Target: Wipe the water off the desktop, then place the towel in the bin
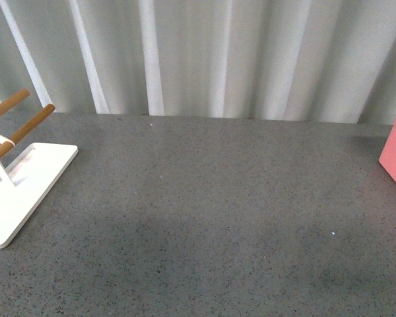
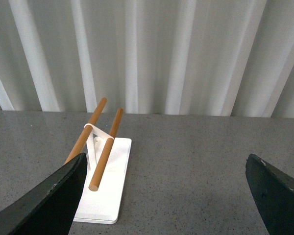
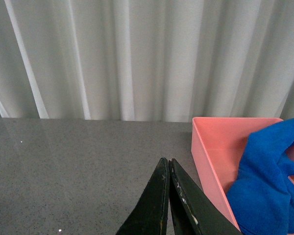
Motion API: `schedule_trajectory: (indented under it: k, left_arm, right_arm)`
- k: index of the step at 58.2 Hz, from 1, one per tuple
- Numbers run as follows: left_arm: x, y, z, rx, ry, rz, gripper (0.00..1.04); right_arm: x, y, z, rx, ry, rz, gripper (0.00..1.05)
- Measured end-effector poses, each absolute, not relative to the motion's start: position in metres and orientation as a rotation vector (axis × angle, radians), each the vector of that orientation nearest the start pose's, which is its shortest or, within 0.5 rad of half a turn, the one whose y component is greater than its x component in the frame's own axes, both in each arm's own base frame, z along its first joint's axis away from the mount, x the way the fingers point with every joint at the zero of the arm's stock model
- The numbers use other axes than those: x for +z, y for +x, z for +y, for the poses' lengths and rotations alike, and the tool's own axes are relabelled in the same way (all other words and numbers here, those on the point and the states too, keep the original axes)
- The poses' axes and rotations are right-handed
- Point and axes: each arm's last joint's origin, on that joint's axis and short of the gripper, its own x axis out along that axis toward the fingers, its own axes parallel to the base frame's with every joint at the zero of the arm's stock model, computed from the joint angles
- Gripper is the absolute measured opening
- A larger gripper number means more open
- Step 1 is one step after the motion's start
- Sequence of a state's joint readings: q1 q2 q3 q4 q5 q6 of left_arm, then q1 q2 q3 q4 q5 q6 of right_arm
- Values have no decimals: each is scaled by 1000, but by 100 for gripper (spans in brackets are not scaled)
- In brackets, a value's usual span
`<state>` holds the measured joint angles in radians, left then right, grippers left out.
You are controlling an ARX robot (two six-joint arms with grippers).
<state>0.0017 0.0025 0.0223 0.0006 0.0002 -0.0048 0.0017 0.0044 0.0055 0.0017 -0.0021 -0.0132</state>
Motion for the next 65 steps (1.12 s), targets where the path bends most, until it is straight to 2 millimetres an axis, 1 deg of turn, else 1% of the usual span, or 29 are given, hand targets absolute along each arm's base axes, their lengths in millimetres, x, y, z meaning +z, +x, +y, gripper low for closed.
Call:
schedule_trajectory:
  k: [9, 12, 18, 25, 27, 28, 32, 33, 36, 38, 43, 65]
  left_arm:
    - [171, 96, 0, 2, -5, -21, 98]
    - [171, 96, 0, 1, -5, -21, 98]
    - [171, 96, 0, 1, -5, -21, 98]
    - [171, 96, 0, 2, -5, -21, 98]
    - [171, 96, 0, 1, -5, -21, 98]
    - [171, 96, 0, 1, -5, -21, 98]
    - [171, 96, 0, 1, -5, -21, 98]
    - [171, 96, 0, 1, -5, -21, 98]
    - [171, 96, 0, 2, -5, -21, 98]
    - [171, 96, 0, 1, -5, -21, 98]
    - [171, 96, 0, 2, -5, -21, 98]
    - [171, 96, 0, 2, -5, -21, 98]
  right_arm:
    - [165, 98, 0, 4, -14, -3, 4]
    - [165, 98, 0, 4, -13, -3, 11]
    - [165, 98, 0, 4, -13, -3, 34]
    - [165, 98, 0, 4, -13, -3, 54]
    - [165, 98, 0, 4, -13, -3, 63]
    - [165, 98, 0, 4, -13, -3, 65]
    - [165, 98, 0, 4, -13, -3, 82]
    - [165, 98, 0, 4, -13, -3, 84]
    - [165, 98, 0, 4, -13, -3, 95]
    - [165, 98, 0, 4, -12, -3, 99]
    - [165, 98, 0, 4, -12, -3, 97]
    - [165, 98, 0, 4, -12, -3, 98]
